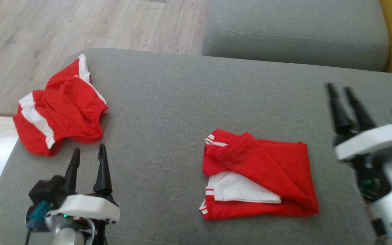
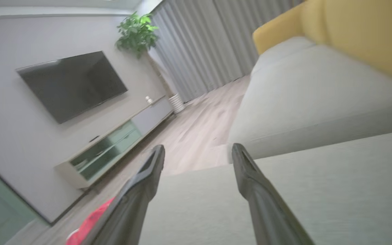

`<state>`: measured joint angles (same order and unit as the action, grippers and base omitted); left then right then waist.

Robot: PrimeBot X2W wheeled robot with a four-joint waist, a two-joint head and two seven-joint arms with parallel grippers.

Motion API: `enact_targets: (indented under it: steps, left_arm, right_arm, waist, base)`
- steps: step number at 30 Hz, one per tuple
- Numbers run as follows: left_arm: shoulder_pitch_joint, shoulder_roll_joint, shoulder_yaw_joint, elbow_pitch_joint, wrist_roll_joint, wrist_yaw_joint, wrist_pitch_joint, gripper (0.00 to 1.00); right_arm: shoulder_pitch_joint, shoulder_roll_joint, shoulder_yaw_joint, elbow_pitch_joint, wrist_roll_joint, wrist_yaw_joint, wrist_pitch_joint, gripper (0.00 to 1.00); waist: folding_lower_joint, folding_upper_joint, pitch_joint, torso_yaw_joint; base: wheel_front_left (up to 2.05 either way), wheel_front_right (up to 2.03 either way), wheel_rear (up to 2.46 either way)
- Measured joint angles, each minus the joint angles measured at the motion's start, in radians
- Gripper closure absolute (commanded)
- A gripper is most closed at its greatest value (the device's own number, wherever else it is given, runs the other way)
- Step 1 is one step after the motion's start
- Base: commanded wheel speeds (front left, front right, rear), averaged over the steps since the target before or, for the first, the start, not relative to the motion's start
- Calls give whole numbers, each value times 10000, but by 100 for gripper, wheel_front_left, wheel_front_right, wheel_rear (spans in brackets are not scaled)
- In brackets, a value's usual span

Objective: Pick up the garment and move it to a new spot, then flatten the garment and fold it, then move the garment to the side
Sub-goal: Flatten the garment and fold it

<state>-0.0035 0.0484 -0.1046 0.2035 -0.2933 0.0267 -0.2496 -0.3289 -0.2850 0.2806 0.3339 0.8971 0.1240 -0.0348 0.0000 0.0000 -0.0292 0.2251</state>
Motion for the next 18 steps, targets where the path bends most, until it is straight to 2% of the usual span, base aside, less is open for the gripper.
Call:
enact_targets:
  steps: [4, 8, 9, 10, 11, 14, 18]
  left_arm:
    - [9, 0, 40, -61, 0, -4, 0, 0]
    - [13, 0, 52, -84, 0, -6, 0, 0]
    - [13, 0, 44, -84, 0, -6, 0, 0]
    - [13, 0, 40, -82, 2, -8, 0, 0]
    - [12, 0, 31, -82, 2, -8, 0, 0]
    - [10, 2, -56, -77, 2, -17, 0, 0]
    - [-1, 0, -128, -56, 10, -38, 0, 0]
  right_arm:
    - [460, -493, -941, 336, -784, 0, -165, 0]
    - [885, -194, -1302, 922, -489, 0, 633, 0]
    - [919, -42, -1329, 1037, -297, 0, 867, 7]
    - [914, 157, -1400, 1150, 29, 0, 1168, 58]
    - [894, 370, -1484, 1264, 508, 0, 1592, 100]
    - [667, 744, -1549, 1969, 1396, 0, 3058, 100]
    - [-203, 823, -1565, 3317, 2033, 0, 5578, 100]
  waist:
    - [0, 0, -52, -180]
    - [0, 0, -34, -330]
    - [0, 0, -20, -352]
    - [0, 0, -4, -371]
    - [0, 0, 11, -385]
    - [0, 0, 55, -366]
    - [0, 0, 141, -111]
  base:
    - [0, 0, 0]
    - [0, 0, 0]
    - [0, 0, 0]
    - [0, 0, 0]
    - [0, 0, 0]
    - [0, 0, 0]
    - [0, 0, 0]
